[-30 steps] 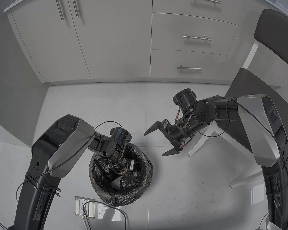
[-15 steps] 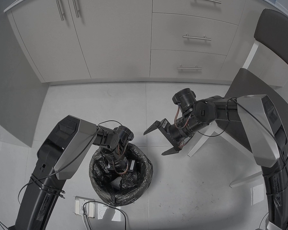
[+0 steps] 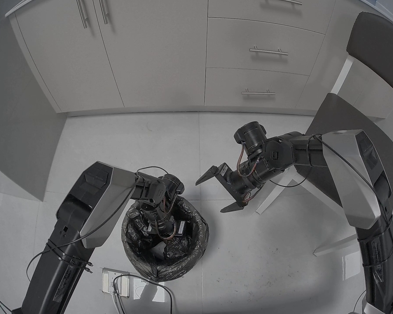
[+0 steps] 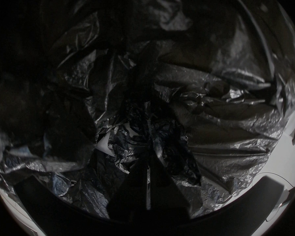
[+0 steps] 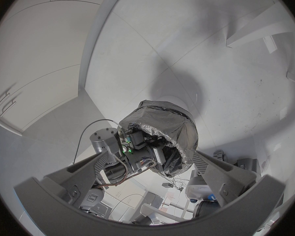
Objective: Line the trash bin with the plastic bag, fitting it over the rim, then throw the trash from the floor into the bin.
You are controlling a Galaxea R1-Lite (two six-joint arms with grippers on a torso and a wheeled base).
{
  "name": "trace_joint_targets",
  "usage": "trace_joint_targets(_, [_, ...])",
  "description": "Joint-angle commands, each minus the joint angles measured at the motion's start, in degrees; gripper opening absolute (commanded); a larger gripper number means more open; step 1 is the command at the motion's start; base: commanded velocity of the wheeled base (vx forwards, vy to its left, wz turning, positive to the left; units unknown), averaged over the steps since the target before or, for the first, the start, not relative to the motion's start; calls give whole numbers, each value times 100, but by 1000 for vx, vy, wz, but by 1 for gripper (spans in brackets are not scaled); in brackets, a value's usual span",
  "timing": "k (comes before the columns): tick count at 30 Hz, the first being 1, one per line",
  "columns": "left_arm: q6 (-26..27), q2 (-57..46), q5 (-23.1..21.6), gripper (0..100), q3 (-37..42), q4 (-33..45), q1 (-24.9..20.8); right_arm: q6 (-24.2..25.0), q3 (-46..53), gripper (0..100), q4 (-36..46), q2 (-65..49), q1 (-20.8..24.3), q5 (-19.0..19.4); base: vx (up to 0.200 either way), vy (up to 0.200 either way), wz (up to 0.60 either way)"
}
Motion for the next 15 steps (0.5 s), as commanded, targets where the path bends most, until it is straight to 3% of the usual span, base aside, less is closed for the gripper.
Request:
trace_joint_targets(1, [7,15,1,0,-1,53,-2,0,1,100,-71,29,10,9,0,0,0])
trace_joint_targets(7, [16,182,1,0,-1,519,-2,9,1,100,-89,29,10,0,0,0,0])
trace_joint_targets(15, [-178,428,1,0,-1,528,16,0,1,100,-97,64,10,9,0,0,0])
